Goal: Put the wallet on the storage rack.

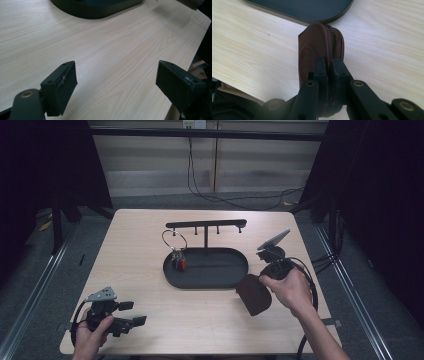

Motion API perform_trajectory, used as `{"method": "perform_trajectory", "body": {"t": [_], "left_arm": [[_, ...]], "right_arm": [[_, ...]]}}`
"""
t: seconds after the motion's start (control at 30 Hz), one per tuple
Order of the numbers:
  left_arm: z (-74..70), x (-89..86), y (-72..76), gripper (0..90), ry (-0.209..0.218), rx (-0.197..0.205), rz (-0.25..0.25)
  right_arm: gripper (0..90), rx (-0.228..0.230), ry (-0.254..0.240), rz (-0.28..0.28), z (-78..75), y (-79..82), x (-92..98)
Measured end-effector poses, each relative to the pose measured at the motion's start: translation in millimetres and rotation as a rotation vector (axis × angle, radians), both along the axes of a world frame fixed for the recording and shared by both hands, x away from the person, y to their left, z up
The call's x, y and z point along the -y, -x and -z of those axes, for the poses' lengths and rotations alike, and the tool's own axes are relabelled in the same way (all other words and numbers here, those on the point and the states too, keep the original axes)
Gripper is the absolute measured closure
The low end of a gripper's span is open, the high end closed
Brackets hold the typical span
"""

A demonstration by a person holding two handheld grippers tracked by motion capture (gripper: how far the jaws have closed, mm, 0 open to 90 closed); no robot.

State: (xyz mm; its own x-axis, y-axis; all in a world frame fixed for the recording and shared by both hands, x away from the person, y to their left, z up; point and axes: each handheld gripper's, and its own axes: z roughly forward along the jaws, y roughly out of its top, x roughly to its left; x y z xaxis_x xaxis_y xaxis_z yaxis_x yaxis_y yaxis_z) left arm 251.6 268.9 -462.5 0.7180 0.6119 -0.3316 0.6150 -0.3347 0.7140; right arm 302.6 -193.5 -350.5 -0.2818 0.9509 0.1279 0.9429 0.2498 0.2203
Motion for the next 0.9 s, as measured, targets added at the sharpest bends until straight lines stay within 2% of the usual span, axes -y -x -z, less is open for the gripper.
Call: {"method": "perform_trajectory", "body": {"t": [0.33,0.43,0.53,0.8,0.83,0.9], "left_arm": [[1.4,1.1,-0.4,16.7,0.002,-0.009,0.008],[-0.7,1.2,1.1,16.7,0.024,0.003,0.018],[-1.8,1.9,1.9,16.5,0.020,0.013,0.027],[-2.1,1.8,2.7,16.5,0.024,0.012,0.026],[-2.2,1.6,2.8,16.5,0.027,0.012,0.025],[-1.8,1.7,2.8,16.5,0.027,0.011,0.022]], "right_arm": [[83.2,0.002,0.056,0.027,-12.0,-12.3,-4.2],[83.2,0.004,0.070,0.030,-13.8,-17.7,-7.8],[83.3,0.011,0.064,0.025,-15.0,-21.9,-10.4],[83.3,0.015,0.056,0.029,-18.3,-33.2,-11.0],[83.3,0.024,0.034,0.040,-20.0,-37.0,-9.8],[83.3,0.028,0.030,0.051,-21.0,-41.1,-9.4]]}}
